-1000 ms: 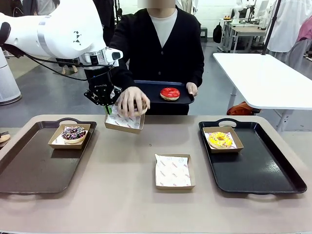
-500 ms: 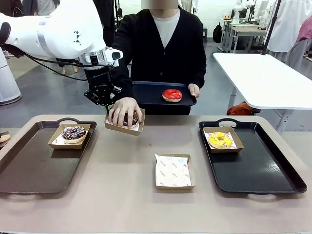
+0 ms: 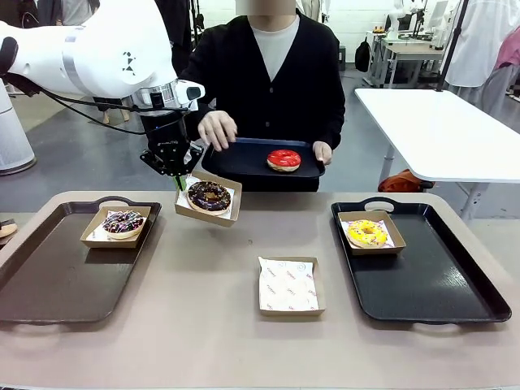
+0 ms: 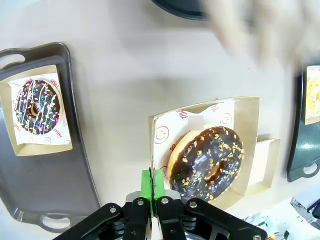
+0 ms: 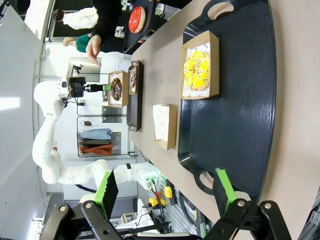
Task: Individually package the donuts and arrange them on the tray.
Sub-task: Place the picked Paper togo box on the Handle tray while simultaneously picking up another Paper togo box from the table with the other hand.
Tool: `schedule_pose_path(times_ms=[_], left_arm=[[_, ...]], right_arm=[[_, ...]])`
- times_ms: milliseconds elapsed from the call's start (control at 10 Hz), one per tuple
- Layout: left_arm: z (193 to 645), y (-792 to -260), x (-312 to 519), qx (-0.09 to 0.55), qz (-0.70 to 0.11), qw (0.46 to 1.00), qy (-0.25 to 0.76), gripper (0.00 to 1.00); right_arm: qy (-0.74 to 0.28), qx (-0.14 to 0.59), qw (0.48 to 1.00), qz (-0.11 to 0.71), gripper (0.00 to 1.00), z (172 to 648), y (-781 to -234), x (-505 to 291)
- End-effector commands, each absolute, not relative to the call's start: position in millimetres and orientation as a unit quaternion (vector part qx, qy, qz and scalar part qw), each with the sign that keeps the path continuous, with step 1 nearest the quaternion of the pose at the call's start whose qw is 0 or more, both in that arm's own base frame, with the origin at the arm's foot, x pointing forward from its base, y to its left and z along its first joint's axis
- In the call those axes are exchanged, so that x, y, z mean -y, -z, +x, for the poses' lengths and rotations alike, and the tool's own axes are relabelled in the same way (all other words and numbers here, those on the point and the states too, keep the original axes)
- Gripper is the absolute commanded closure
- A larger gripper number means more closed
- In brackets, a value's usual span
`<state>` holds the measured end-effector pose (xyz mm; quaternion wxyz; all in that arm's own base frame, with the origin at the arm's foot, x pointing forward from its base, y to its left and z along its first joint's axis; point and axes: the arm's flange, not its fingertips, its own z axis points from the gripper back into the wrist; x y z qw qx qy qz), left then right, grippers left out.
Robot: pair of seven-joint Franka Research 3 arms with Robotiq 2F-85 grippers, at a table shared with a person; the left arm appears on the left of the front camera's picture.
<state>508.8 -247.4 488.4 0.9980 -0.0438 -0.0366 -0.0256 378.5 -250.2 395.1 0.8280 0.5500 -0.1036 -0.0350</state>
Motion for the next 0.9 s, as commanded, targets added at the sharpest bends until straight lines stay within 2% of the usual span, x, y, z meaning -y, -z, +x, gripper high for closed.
schedule_pose_path(times_ms=[0, 800], left_arm=[[506.5, -490.4, 245.5, 0.038, -0.047, 0.998, 0.024, 1.0], [506.5, -490.4, 245.5, 0.038, -0.047, 0.998, 0.024, 1.0]], right_arm=[[0.035, 0.103, 0.828, 0.55, 0.0, 378.6, -394.7, 249.7], [0.035, 0.103, 0.828, 0.55, 0.0, 378.6, -394.7, 249.7]])
